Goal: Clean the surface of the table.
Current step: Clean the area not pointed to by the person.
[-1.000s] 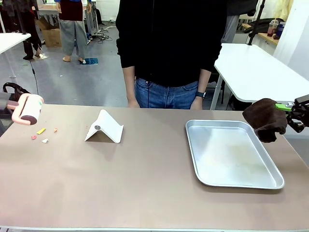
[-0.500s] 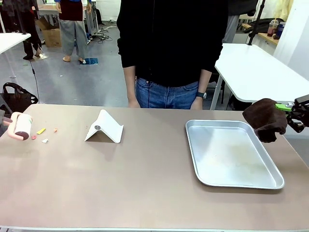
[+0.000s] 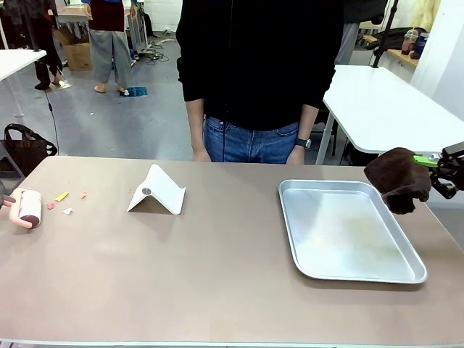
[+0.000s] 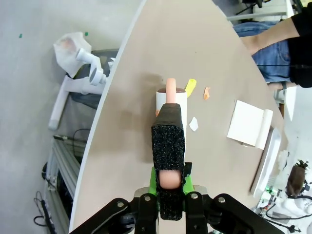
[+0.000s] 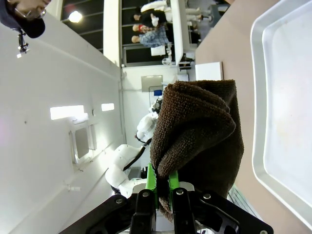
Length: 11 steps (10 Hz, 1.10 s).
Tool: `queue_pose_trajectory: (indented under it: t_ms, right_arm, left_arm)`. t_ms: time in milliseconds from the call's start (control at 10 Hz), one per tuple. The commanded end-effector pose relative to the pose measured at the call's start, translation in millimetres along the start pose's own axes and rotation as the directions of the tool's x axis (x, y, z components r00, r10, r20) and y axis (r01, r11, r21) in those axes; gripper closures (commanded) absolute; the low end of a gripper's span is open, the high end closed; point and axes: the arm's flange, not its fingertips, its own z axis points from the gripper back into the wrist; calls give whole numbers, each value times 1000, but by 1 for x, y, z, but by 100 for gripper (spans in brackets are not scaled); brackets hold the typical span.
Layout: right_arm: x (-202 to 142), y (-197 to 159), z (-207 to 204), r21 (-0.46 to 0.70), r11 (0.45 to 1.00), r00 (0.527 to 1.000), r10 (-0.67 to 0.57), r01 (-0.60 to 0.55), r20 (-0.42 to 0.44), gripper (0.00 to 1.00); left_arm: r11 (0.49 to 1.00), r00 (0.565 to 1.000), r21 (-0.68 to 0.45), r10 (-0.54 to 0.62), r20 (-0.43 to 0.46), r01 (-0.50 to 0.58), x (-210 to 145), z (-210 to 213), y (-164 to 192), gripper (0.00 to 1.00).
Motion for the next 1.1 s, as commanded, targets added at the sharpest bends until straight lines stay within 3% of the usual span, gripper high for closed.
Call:
queue_pose_trajectory:
  t_ms: [0,1000]
  right_arm:
    - [0,4,0,0,1000,1000,5,-5,8,89]
    - [0,4,0,0,1000,1000,5,-5,8,89]
  left_arm:
    - [999,999,30,32,-21,-31,-3,-7,-6,80]
    - [999,990,46,14,-141,-8,-1,-81,-32,80]
